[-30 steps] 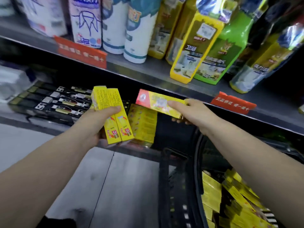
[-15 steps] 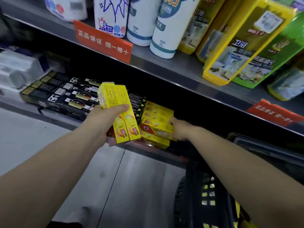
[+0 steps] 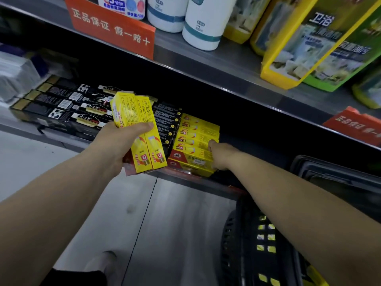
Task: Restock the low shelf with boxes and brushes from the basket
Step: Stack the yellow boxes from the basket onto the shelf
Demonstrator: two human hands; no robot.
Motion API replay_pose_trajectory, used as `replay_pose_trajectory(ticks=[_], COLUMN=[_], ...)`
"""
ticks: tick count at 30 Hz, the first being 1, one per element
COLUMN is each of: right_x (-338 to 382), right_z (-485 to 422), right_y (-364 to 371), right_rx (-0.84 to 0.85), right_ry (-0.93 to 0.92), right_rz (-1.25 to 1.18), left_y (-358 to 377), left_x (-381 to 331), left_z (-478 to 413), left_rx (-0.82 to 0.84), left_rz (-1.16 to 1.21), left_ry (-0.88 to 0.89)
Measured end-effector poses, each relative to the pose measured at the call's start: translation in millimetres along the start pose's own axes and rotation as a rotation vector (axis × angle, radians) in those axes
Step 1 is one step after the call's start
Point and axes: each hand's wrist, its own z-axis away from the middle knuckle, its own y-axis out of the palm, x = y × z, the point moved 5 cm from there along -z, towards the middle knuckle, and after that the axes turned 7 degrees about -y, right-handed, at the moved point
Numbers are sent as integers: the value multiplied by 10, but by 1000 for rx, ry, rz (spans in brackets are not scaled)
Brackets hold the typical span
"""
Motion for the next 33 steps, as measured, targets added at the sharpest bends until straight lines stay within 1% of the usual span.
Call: replay_pose_trajectory(ticks=[13,23,28,29,30,31,32,33], right_x=[69,59,77,89,119,182,269,366], right_z=[39,26,64,86,111,142,189,238], right_y=[4,23,-62,-125,-199,-276,-344,-393], right_rx=[48,27,56,28,-35,-117,-184,-205], right_ry=[-5,-4,56,61,40,-15,-94,-174], right_rz=[0,-10,30,17,-73,-257,-522,-817], left_y=[71,106,148,169,195,223,256,292], left_x=[28,58,76,81,93,111,130,146], left_z=[1,-37,-59,-58,-54,-45,-28,-7], left_rx=[3,5,43,66,97,133,173,219], left_rz=[-34,-42,-34,-37,-37,-39,-46,-59], left_ry=[-14,-24,-44,-54,-74,-100,-125,-143])
